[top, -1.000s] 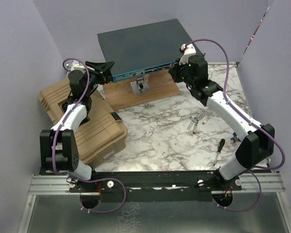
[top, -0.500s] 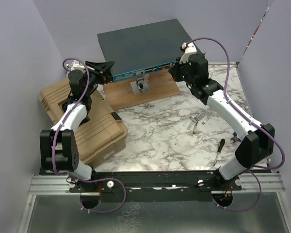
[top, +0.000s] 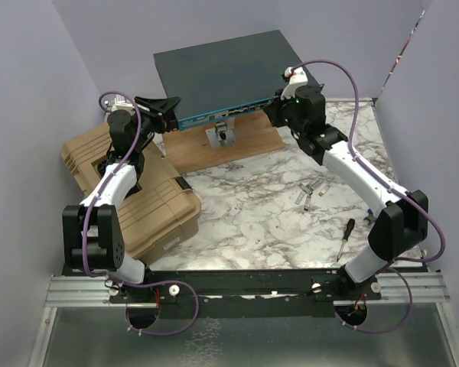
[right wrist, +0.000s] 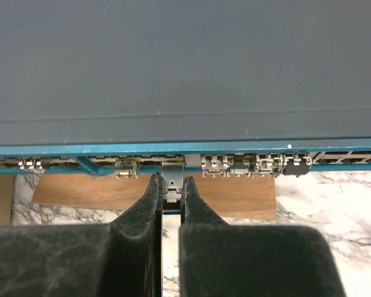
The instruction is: Insert the plug into the switch port
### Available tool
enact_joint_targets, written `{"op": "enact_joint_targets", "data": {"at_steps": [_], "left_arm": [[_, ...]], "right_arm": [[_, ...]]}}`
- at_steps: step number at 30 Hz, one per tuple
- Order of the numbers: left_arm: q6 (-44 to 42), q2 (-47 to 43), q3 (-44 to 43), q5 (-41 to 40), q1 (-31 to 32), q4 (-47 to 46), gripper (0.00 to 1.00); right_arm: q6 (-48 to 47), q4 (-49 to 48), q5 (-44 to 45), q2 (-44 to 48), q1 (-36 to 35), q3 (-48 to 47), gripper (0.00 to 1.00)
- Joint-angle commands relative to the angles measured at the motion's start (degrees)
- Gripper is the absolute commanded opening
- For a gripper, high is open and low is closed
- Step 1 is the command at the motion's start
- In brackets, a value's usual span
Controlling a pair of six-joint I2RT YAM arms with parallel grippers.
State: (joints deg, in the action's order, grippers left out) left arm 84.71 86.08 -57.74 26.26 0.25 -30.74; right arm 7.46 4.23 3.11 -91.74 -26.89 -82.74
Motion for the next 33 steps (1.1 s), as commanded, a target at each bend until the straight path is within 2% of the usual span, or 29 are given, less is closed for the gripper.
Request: {"op": "enact_joint_targets", "data": {"at_steps": [1, 8, 11, 15, 18, 23, 25, 33], "left_arm": [[-5.6, 0.4, 0.0, 2.3, 2.9, 5.2, 0.0], [-6.1, -0.1, 0.5, 1.6, 2.9, 5.6, 0.0], [-6.1, -0.2, 0.4, 1.4, 2.9, 5.8, 0.0], [-6.4, -0.1, 0.1, 1.1, 2.9, 6.6, 0.0], [-6.4, 0.0, -0.1, 1.0, 2.9, 6.8, 0.0], [-6.7, 0.2, -0.6, 0.7, 2.8, 7.4, 0.0], [-6.7, 0.4, -0.8, 0.6, 2.8, 7.5, 0.0], [-6.7, 0.5, -1.2, 0.3, 2.8, 7.6, 0.0]], "right_arm": [[2.9, -11.8, -0.9, -1.7, 0.2, -2.4, 0.01], [2.5, -11.3, 2.6, -2.5, 0.2, -4.8, 0.01], [3.2, -10.9, 2.4, -1.5, 0.2, -3.7, 0.1], [3.6, -9.7, 2.5, 2.4, 0.3, -0.6, 0.27], [3.1, -7.2, 2.7, 5.0, 0.3, 1.0, 0.37], [2.5, -5.4, 4.7, 8.7, 0.3, 6.0, 0.43], [2.1, -4.4, 4.6, 9.1, 0.3, 7.2, 0.39], [2.1, -2.3, -1.9, 8.0, 0.3, 7.9, 0.01]]}}
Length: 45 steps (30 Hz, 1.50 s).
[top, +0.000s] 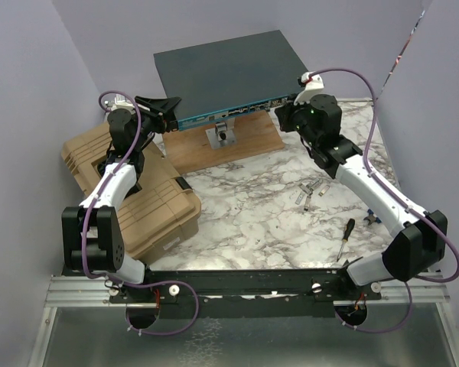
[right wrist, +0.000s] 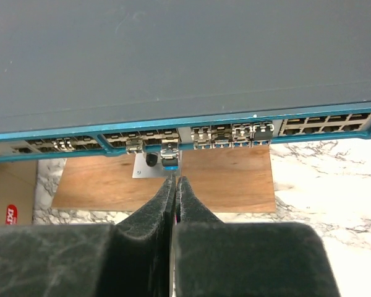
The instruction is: Insert the plug into the switch port
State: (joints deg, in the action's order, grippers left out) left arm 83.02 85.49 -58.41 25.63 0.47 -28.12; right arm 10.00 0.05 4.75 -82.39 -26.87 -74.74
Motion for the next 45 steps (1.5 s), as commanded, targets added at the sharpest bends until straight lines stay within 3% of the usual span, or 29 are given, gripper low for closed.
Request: {"op": "enact_joint_targets", "data": {"at_steps": [1, 29, 41, 45], "left_arm": [[-5.0, 1.1, -0.5, 1.0, 2.7, 5.0, 0.0], [-5.7, 1.7, -0.5, 0.7, 2.7, 5.3, 0.0], [-10.9, 0.3, -1.1, 0.8, 2.6, 10.2, 0.0], [-12.3, -0.3, -1.2, 0.9, 2.6, 11.6, 0.0]], "right_arm": [[-0.4, 1.9, -4.2, -1.8, 0.3, -0.4, 0.01], [-3.9, 1.7, -5.0, -12.8, 0.3, -11.7, 0.01], [-7.4, 18.9, -14.0, -22.8, 2.2, -33.4, 0.01], [-6.5, 19.3, -12.6, -24.0, 2.3, -35.1, 0.01]]}}
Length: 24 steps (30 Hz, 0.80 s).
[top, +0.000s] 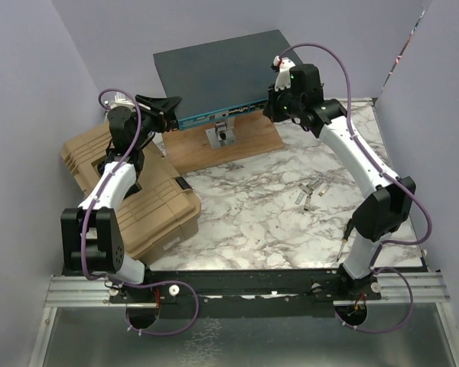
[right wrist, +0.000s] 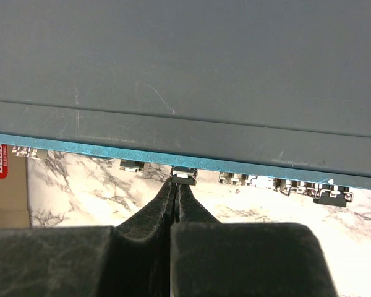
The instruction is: Insert the plug into the switch port
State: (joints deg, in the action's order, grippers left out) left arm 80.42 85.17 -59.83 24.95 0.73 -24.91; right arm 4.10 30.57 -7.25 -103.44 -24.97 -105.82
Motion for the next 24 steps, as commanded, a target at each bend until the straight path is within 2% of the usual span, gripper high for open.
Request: {"op": "enact_joint_targets", "data": {"at_steps": [1, 6, 8, 9, 17, 21, 24], "left_arm": [[-10.2, -0.1, 0.2, 1.6, 2.4, 8.8, 0.0], [-11.5, -0.6, 0.1, 1.1, 2.3, 10.2, 0.0], [-11.6, -0.7, -0.2, 0.7, 2.1, 10.4, 0.0], [-11.8, -0.6, -0.4, 0.6, 2.1, 10.7, 0.03], [-12.0, -0.5, -2.4, -0.6, 1.7, 10.9, 0.44], [-11.8, -0.4, -3.8, -0.8, 1.6, 10.8, 0.67], [-11.7, -0.4, -4.8, -0.8, 1.6, 11.0, 0.79]], "right_arm": [[-0.4, -11.2, -0.1, -3.1, 0.4, -4.4, 0.01], [-0.5, -9.3, -0.5, -4.0, 0.4, -6.4, 0.01], [-0.4, -9.8, -1.0, -2.2, 0.4, -4.2, 0.01], [-0.3, -10.4, -1.2, -0.3, 0.4, -1.9, 0.01], [0.8, -13.2, -2.8, 13.2, 0.4, 14.5, 0.12], [1.4, -14.0, -1.4, 19.0, 0.4, 21.9, 0.23], [2.3, -13.9, 0.3, 22.6, 0.4, 26.6, 0.3]]}}
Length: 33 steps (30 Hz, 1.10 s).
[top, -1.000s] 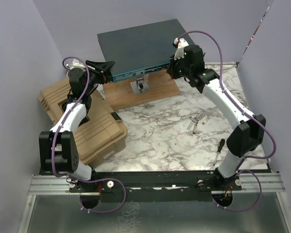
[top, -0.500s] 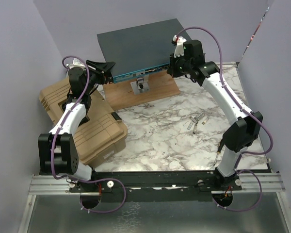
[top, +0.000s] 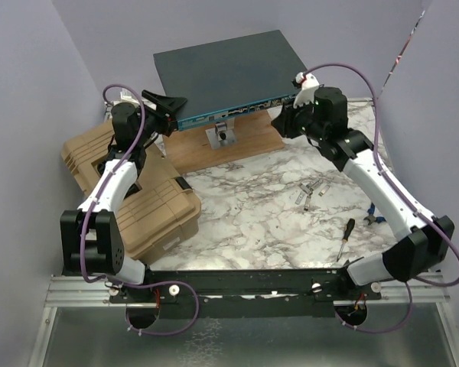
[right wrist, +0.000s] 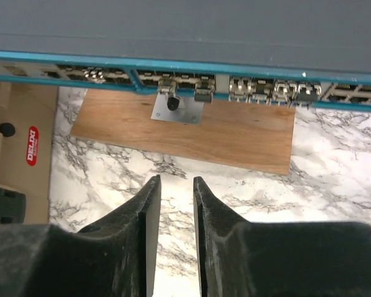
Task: Insert the plug into the switch port
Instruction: Insert the plug into the switch port, then pick up the plug from the center of the board.
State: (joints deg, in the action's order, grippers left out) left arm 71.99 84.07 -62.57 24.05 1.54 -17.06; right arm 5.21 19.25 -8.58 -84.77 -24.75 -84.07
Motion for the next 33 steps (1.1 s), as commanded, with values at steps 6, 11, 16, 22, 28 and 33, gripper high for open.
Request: {"op": "enact_joint_targets", "data": {"at_steps": [6, 11, 16, 22, 28, 33], "left_arm": [[-5.1, 0.1, -4.3, 0.2, -0.1, 5.8, 0.96], [-12.2, -1.7, -7.5, 0.3, -0.7, 12.8, 0.99], [-24.1, -4.7, -10.8, -0.8, -0.8, 26.0, 0.99], [-35.2, -8.6, -13.5, -4.9, -0.8, 38.4, 0.99], [-46.2, -12.4, -16.9, -12.3, -0.4, 49.6, 0.99], [-51.4, -14.8, -17.3, -19.7, 1.8, 55.3, 0.99]], "right_arm": [[4.4, -0.1, 9.0, 9.9, 0.1, 13.2, 0.43], [8.8, 2.7, 16.1, 14.0, 0.2, 21.6, 0.49], [13.5, 3.9, 20.6, 16.0, 0.1, 28.2, 0.54], [18.1, 5.0, 24.8, 13.5, 0.1, 31.7, 0.56], [24.7, 8.2, 28.2, 9.2, 0.2, 33.9, 0.56], [31.4, 7.9, 29.9, 8.0, 0.2, 38.2, 0.53]]}}
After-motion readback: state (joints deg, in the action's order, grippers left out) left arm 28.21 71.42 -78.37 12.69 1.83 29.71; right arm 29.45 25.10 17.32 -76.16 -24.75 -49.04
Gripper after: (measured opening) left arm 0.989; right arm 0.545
